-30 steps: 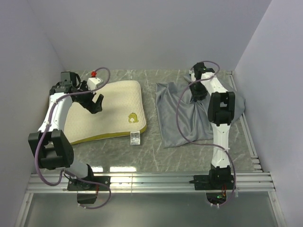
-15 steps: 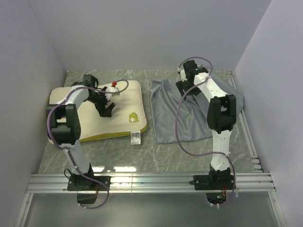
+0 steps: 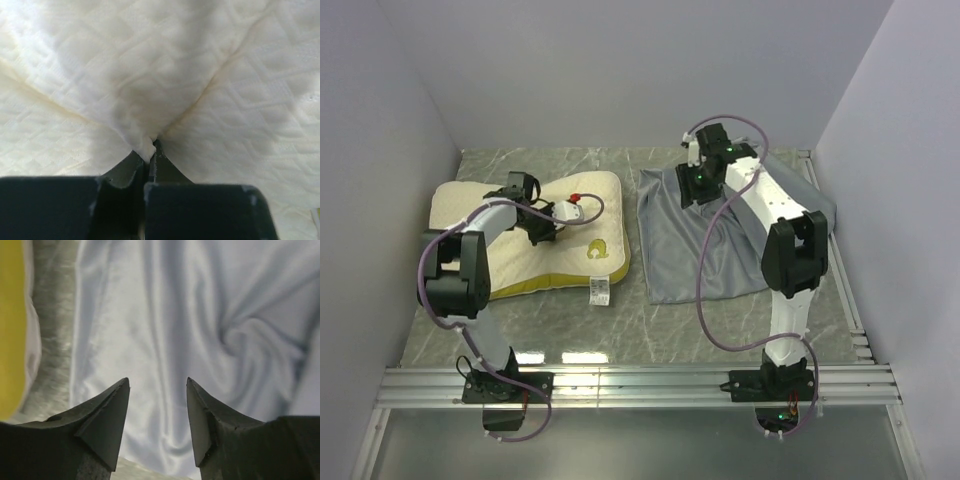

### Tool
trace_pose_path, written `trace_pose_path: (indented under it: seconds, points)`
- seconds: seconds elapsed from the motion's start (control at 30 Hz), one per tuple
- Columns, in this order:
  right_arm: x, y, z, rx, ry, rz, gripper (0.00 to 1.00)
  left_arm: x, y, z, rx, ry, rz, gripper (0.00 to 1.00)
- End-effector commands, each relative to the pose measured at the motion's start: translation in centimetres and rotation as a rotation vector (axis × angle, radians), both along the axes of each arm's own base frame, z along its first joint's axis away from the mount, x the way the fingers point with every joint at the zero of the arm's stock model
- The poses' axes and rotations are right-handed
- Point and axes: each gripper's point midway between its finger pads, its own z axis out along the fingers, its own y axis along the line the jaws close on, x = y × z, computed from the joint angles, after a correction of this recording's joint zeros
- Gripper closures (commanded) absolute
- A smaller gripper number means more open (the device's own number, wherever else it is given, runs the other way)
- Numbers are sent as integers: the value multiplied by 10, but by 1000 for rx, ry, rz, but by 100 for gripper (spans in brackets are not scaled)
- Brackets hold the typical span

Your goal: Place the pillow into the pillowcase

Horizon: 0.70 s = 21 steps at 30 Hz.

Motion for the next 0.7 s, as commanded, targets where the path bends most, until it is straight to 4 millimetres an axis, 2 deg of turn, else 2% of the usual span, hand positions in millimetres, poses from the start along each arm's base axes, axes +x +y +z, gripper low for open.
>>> trace_pose_path:
  seconds: [0.0, 0.13, 0.17, 0.2, 0.33, 0.43, 0.67]
  points:
    - [12, 48, 7, 102, -60, -19, 44, -52, -4, -14, -74, 175, -6, 100]
    - [23, 78, 17, 152, -96, -27, 48, -52, 0, 0, -123, 150, 32, 100]
    - [24, 84, 5, 142, -73, -23, 49, -51, 2, 3, -126, 145, 39, 100]
    - [27, 90, 11, 145, -78, -15, 51, -52, 2, 4, -135, 148, 43, 100]
    - [18, 119, -8, 112, -57, 30, 61, -47, 16, 8, -156, 146, 96, 100]
    - [20, 123, -40, 39, -38, 17, 63, -45, 21, 8, -160, 147, 113, 100]
    - [32, 111, -68, -66, -46, -46, 64, -43, 25, 7, -166, 142, 128, 100]
